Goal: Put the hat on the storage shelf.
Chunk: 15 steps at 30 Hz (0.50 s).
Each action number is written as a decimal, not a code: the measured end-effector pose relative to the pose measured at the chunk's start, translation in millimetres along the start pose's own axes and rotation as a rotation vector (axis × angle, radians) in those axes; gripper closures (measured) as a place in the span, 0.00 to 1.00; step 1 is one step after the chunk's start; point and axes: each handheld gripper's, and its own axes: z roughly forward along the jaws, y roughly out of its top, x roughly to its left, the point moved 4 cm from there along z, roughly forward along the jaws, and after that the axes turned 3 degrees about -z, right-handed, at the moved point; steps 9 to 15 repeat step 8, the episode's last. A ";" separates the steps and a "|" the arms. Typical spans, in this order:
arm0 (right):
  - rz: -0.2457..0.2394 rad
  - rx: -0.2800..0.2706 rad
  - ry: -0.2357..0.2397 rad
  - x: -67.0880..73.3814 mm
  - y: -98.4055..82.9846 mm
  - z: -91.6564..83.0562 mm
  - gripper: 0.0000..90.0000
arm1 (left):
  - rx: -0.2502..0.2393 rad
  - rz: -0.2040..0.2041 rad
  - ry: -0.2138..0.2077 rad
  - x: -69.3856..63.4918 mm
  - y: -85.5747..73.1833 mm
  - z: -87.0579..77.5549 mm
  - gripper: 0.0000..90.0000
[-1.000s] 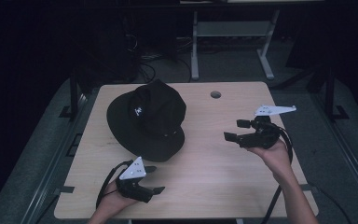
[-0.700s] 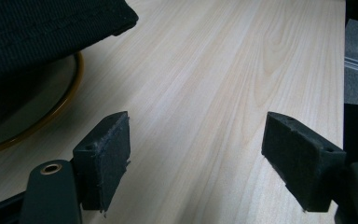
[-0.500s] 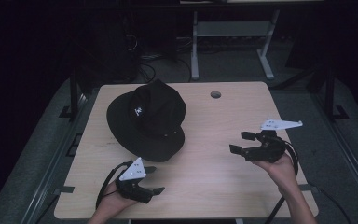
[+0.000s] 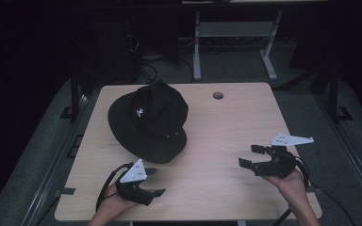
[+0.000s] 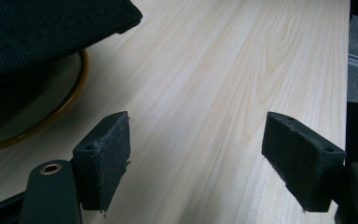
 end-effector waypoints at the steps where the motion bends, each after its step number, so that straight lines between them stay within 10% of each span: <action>1: 0.002 -0.002 -0.001 0.3 -2.8 -0.7 0.18 | 0.003 0.004 0.000 -0.6 -0.2 -0.1 0.26; 15: 0.020 -0.018 -0.001 4.8 -22.2 -6.3 0.17 | 0.014 0.017 0.006 -1.2 -1.8 -1.8 0.26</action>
